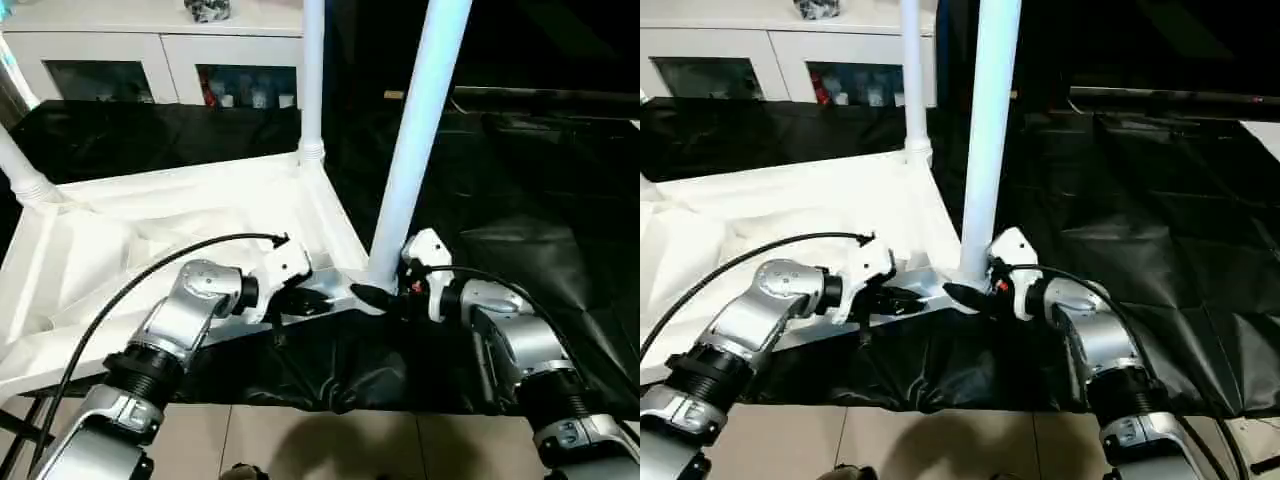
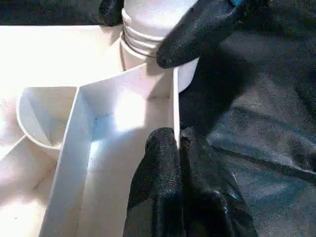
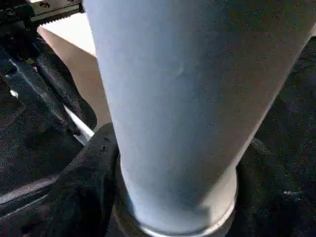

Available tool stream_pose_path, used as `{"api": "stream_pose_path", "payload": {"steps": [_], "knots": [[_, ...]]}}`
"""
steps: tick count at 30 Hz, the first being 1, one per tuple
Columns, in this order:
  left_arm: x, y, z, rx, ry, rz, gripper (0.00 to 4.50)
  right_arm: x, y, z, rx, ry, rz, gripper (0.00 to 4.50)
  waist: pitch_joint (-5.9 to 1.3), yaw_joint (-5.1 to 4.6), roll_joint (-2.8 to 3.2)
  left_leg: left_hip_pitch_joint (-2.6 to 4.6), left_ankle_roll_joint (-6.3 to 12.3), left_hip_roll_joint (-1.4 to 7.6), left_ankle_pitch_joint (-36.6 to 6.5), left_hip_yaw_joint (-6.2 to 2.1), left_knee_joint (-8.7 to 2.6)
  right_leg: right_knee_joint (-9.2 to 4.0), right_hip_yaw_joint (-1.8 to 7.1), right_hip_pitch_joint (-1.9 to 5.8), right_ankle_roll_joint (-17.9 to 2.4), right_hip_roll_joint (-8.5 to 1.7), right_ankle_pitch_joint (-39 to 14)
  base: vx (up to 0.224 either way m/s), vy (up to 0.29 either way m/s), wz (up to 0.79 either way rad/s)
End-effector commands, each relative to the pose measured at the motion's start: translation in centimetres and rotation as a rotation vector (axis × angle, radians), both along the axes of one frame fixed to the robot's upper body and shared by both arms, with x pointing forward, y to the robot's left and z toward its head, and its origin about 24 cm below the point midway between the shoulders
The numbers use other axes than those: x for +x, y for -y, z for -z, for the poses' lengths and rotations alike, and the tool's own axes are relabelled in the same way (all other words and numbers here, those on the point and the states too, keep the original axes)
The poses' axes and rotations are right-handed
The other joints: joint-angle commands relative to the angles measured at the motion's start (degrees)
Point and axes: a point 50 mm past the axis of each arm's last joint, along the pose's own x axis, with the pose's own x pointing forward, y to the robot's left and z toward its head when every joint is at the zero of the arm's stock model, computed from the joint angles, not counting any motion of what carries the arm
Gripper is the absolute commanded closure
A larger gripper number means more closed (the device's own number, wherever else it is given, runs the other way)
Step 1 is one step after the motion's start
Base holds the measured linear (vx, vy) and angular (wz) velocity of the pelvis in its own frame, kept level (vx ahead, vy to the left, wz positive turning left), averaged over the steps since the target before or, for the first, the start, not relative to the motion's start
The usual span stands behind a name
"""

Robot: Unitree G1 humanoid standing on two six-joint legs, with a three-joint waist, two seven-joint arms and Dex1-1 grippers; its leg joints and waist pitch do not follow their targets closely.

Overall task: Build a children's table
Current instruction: Rotate leg to tighten

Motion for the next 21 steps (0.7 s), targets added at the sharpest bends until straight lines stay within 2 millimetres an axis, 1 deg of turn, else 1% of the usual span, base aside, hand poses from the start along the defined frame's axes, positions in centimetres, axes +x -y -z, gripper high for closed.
{"api": "stream_pose_path", "payload": {"steps": [1,6,7,10,11,12,13,14,15,16,17,18,19,20,21], "knots": [[0.0,1.0,-1.5,-0.038,0.062,0.056,4.50,-0.5,-1.1,-0.1,0.006,-0.004,-0.071,1.70,-4.15,-0.13,0.19,2.13,-0.72,0.45,-24.13,-0.40,-3.82,-3.95,0.18,1.77,-10.12,-0.98,-20.35,0.000,0.000,0.00],[-0.1,0.9,-1.4,-0.037,0.058,0.045,4.50,-0.7,-1.4,0.0,0.011,-0.011,-0.074,1.78,-4.20,-0.18,0.23,1.99,-0.59,0.45,-23.28,-0.39,-3.81,-3.72,0.17,1.91,-10.60,-0.94,-18.63,0.000,0.000,0.00],[0.1,1.1,-1.3,-0.035,0.065,0.010,4.50,-0.6,-1.7,0.3,0.015,-0.012,-0.043,1.79,-4.22,-0.18,0.17,2.02,-0.51,0.46,-23.11,-0.35,-3.79,-3.69,0.19,1.89,-10.72,-0.90,-18.22,0.000,0.000,0.00],[0.3,1.3,-1.3,-0.035,0.074,-0.020,4.50,-0.4,-1.8,0.5,0.013,-0.007,0.002,1.80,-4.17,-0.23,0.23,2.04,-0.74,0.44,-23.15,-0.35,-3.80,-3.71,0.20,1.85,-10.77,-0.94,-18.46,0.000,0.000,0.00],[1.0,2.0,-1.1,-0.038,0.100,-0.117,4.50,0.4,-2.3,1.1,0.008,0.009,0.159,1.80,-4.09,-0.41,0.26,2.03,-1.33,0.44,-23.38,-0.32,-3.81,-3.74,0.28,1.59,-10.49,-0.99,-19.41,0.000,0.000,0.00],[1.0,2.0,-1.1,-0.038,0.100,-0.117,4.50,0.4,-2.3,1.1,0.008,0.009,0.159,1.80,-4.00,-0.59,0.22,2.02,-1.59,0.37,-23.80,-0.33,-3.84,-3.87,0.25,1.54,-10.30,-0.99,-20.34,0.000,0.000,0.00],[1.4,2.5,-1.0,-0.041,0.108,-0.172,4.50,0.8,-2.7,1.4,0.004,0.018,0.243,1.80,-4.18,-0.53,0.08,2.18,-1.78,0.21,-24.27,-0.46,-3.76,-4.06,0.08,1.75,-9.43,-1.06,-22.36,0.000,0.000,0.00],[1.9,3.1,-0.9,-0.044,0.120,-0.245,4.50,1.2,-3.3,1.8,0.014,0.005,0.346,1.80,-4.04,-0.66,0.16,2.20,-1.90,0.27,-24.45,-0.43,-3.80,-4.15,0.17,1.45,-9.29,-1.06,-22.93,0.000,0.000,0.00],[2.2,3.6,-0.8,-0.050,0.121,-0.290,4.50,1.5,-3.9,2.1,0.022,-0.005,0.413,1.80,-3.97,-1.08,0.29,2.27,-2.56,0.11,-25.30,-0.45,-3.75,-4.26,0.18,1.16,-8.94,-0.96,-24.34,0.000,0.000,0.00],[2.2,3.6,-0.8,-0.050,0.121,-0.290,4.50,1.5,-3.9,2.1,0.022,-0.005,0.413,1.80,-3.97,-1.16,0.23,2.39,-2.82,0.01,-25.60,-0.54,-3.75,-4.41,0.08,1.17,-8.69,-1.00,-25.30,0.000,0.000,0.00],[2.3,3.9,-0.8,-0.053,0.121,-0.313,4.50,1.6,-4.3,2.2,0.027,-0.012,0.452,1.80,-3.99,-1.09,0.17,2.40,-2.41,0.03,-26.32,-0.64,-3.78,-4.79,-0.02,1.26,-7.70,-0.98,-26.26,0.000,0.000,0.00],[2.3,3.9,-0.8,-0.053,0.121,-0.313,4.50,1.6,-4.3,2.2,0.027,-0.012,0.452,1.80,-3.97,-1.14,0.24,2.36,-2.25,0.03,-26.50,-0.64,-3.78,-4.80,0.01,1.17,-7.60,-0.94,-26.10,0.000,0.000,0.00],[2.6,4.5,-0.9,-0.059,0.129,-0.340,4.50,1.9,-5.0,2.3,0.038,-0.023,0.505,1.80,-4.09,-1.18,0.20,2.25,-1.99,-0.03,-26.39,-0.64,-3.74,-4.81,0.00,1.19,-7.34,-1.00,-25.94,0.000,0.000,0.00],[2.6,4.5,-0.9,-0.059,0.129,-0.340,4.50,1.9,-5.0,2.3,0.038,-0.023,0.505,1.80,-4.08,-1.23,0.21,2.24,-1.89,-0.11,-26.56,-0.72,-3.78,-4.86,-0.14,1.25,-7.18,-0.90,-26.16,0.000,0.000,0.00],[2.7,5.0,-1.1,-0.065,0.141,-0.347,4.50,2.1,-5.6,2.2,0.041,-0.025,0.533,1.80,-4.06,-1.25,0.18,2.20,-1.86,-0.07,-26.66,-0.71,-3.82,-4.90,-0.14,1.21,-7.15,-0.92,-26.15,0.000,0.000,0.00]]}}
